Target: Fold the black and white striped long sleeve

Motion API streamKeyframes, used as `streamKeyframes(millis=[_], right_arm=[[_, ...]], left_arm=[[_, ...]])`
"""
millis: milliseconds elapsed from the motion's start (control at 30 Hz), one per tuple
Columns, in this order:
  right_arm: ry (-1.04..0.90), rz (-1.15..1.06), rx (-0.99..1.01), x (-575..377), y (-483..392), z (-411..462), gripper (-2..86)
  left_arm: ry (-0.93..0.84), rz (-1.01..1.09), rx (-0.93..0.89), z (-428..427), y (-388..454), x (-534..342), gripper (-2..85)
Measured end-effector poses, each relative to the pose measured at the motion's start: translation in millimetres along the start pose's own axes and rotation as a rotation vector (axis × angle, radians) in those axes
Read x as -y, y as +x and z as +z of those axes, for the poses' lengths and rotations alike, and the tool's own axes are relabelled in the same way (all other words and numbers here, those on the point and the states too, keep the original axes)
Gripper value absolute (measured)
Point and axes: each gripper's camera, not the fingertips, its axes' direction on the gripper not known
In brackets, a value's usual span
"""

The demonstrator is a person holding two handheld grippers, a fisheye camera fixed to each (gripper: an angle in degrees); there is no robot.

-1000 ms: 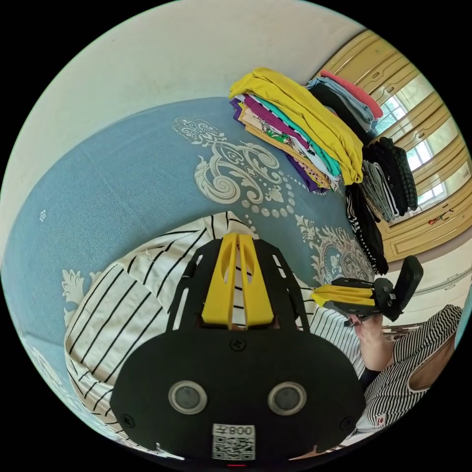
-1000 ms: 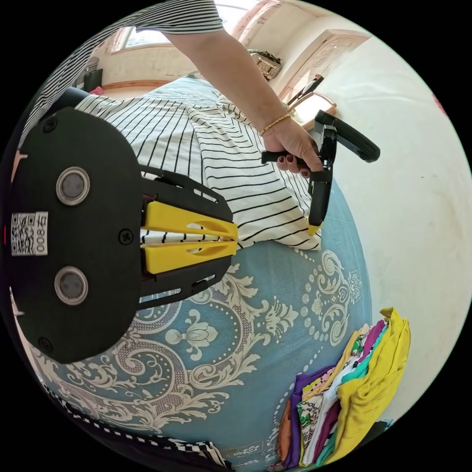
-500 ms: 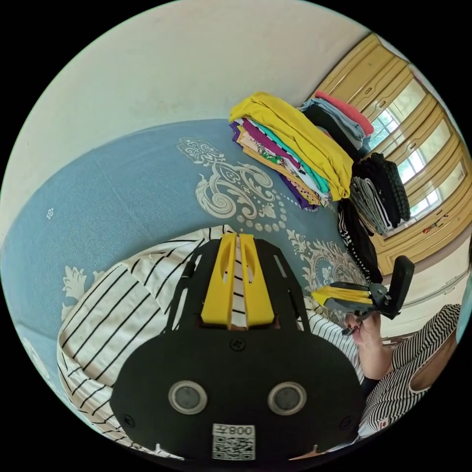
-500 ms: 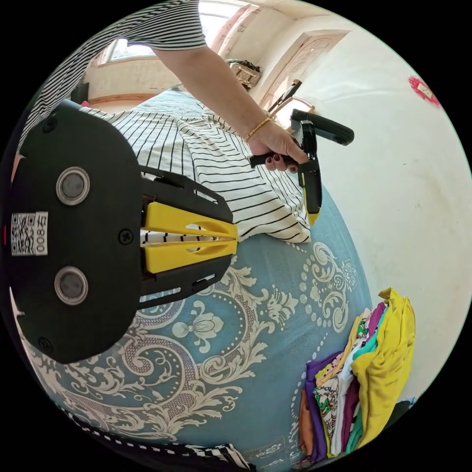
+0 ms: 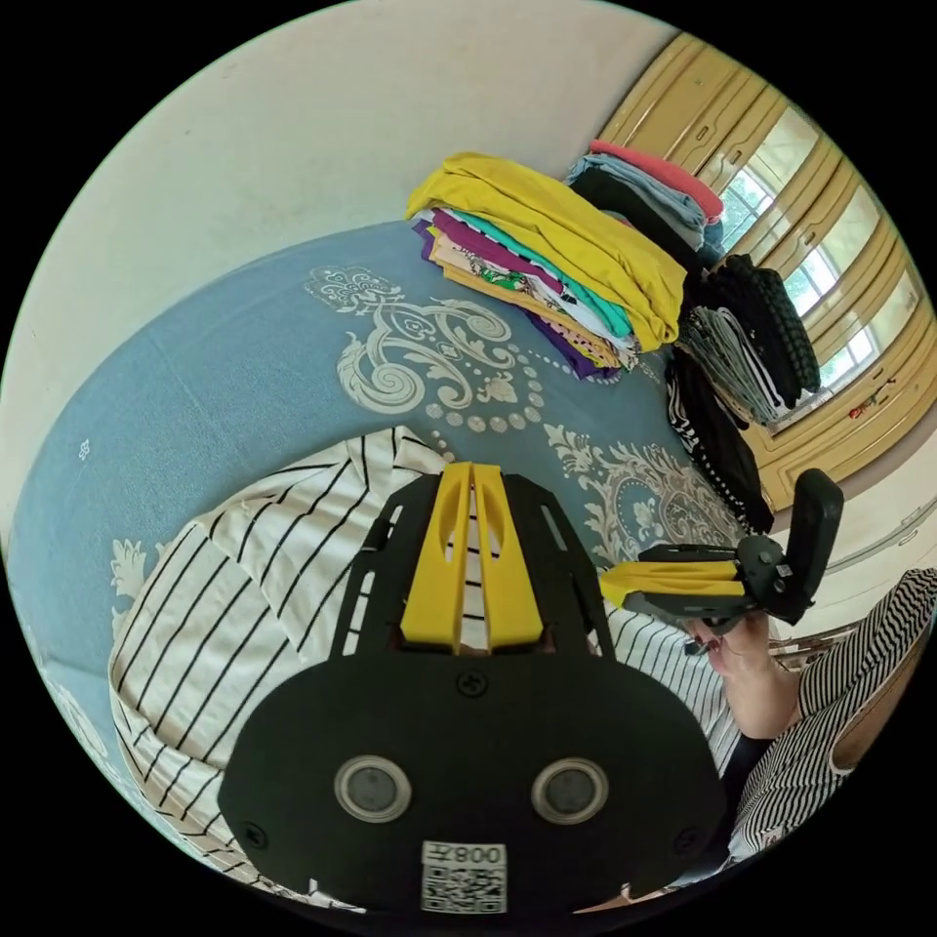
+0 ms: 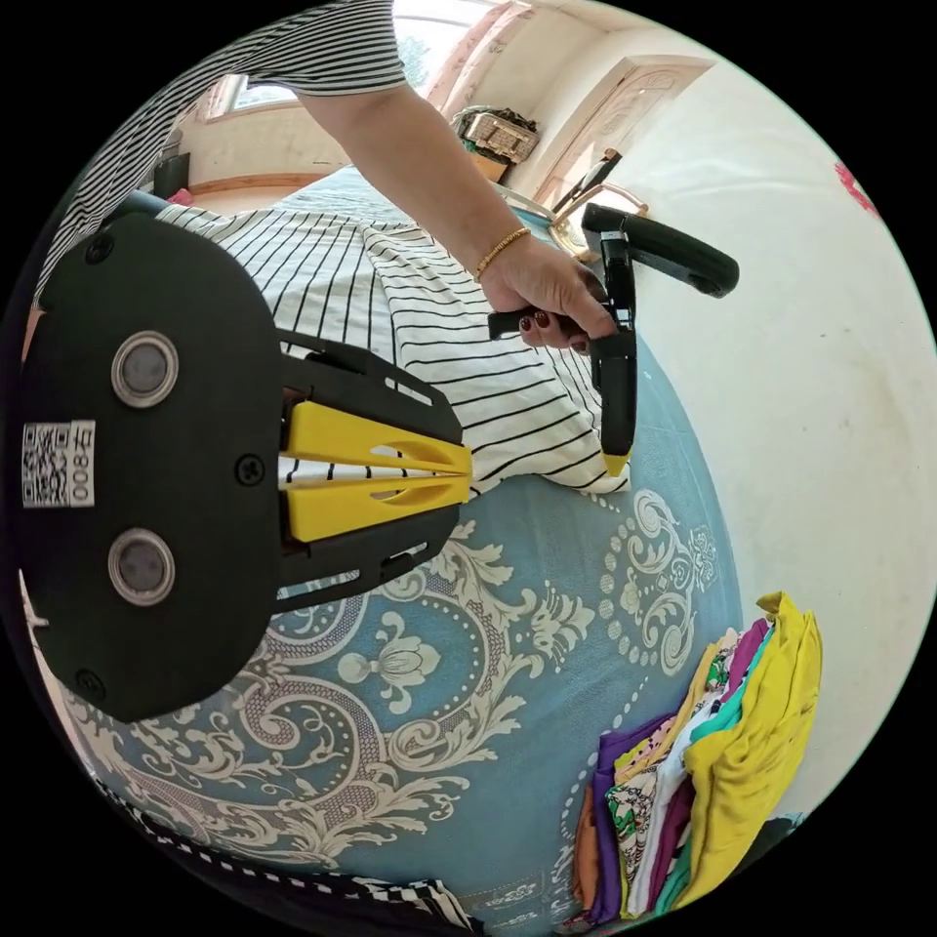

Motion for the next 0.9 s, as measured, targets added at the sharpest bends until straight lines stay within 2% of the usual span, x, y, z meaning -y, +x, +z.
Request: streamKeyframes(millis=[67,167,233,400,500,567,700,800,900], right_arm=[[0.028,-0.009,-0.003,-6.9,-4.1,1.3,0.0],[0.039,-0.009,-0.005,-15.2,-5.1,9.0,0.0],[-0.011,-0.006,0.024,-18.8,-2.9,26.7,0.0],[0.015,-0.012,-0.027,-34.6,-8.0,37.4,0.0],[-0.010,0.010,-0.004,-44.4,-3.0,56.1,0.0],[-0.019,0.017,0.006,-53.0,-3.0,69.1,0.0],[0.034,-0.007,-0.038,-69.2,-12.9,71.7,0.0],[0.113,-0.068,-0.023,-84.4,-31.4,71.9,0.1],[-0.030,-0.103,-0.021,-90.5,-44.3,117.7,0.1]], left_arm=[[-0.009,0.038,-0.058,-14.5,19.0,-23.6,0.2],[-0.084,0.074,0.059,-14.7,37.2,-50.3,0.1],[-0.131,0.072,0.073,-11.7,38.9,-62.1,0.1],[0.072,0.033,0.021,-74.5,43.1,-104.1,0.1],[0.043,0.004,0.027,-92.5,45.3,-138.0,0.2],[-0.031,-0.049,0.052,-99.2,43.0,-166.2,0.2],[0.111,-0.164,0.041,-159.6,38.0,-229.2,0.2],[0.180,-0.321,0.183,-220.5,28.9,-300.6,0.1],[0.168,-0.485,0.355,-270.4,14.1,-374.7,0.1]])
